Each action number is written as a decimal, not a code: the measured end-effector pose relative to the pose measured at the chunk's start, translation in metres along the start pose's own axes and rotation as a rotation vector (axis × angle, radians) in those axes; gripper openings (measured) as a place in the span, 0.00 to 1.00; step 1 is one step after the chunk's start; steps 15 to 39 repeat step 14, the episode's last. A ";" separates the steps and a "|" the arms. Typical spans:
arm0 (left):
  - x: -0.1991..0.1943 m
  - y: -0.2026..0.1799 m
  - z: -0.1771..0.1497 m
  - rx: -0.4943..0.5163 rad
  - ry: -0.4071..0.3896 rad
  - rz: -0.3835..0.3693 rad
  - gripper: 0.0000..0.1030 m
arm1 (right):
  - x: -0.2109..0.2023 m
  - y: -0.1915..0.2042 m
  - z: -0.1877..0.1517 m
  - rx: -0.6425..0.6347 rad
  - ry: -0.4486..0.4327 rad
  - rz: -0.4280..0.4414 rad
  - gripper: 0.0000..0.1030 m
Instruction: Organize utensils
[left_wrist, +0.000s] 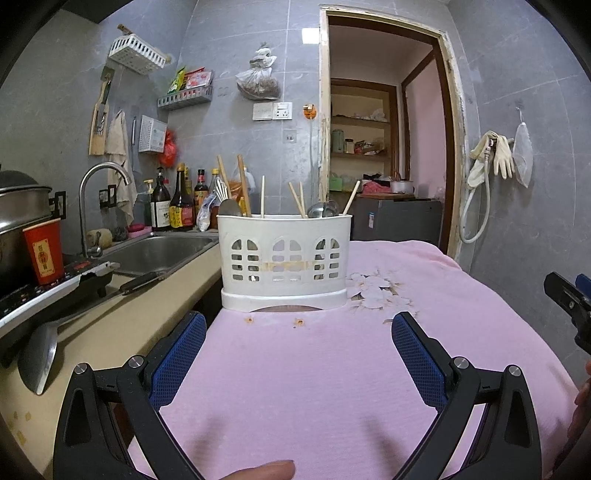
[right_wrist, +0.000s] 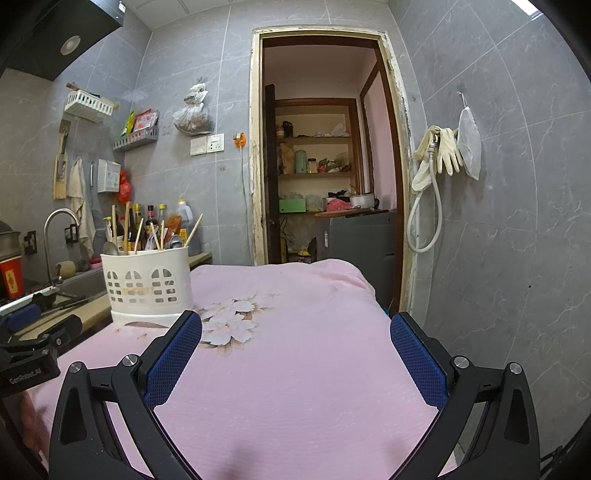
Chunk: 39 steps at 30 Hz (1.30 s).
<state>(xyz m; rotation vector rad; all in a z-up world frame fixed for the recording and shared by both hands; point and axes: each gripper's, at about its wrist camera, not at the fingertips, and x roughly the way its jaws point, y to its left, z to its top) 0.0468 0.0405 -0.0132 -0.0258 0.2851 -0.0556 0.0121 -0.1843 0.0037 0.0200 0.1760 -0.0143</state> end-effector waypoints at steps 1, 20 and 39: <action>0.000 0.001 0.000 -0.007 0.002 -0.003 0.96 | 0.001 0.001 0.000 0.000 0.001 0.000 1.00; -0.001 0.005 0.001 -0.015 0.005 0.004 0.96 | 0.003 0.005 0.001 -0.006 0.017 0.008 1.00; -0.001 0.005 0.001 -0.015 0.005 0.004 0.96 | 0.003 0.005 0.001 -0.006 0.017 0.008 1.00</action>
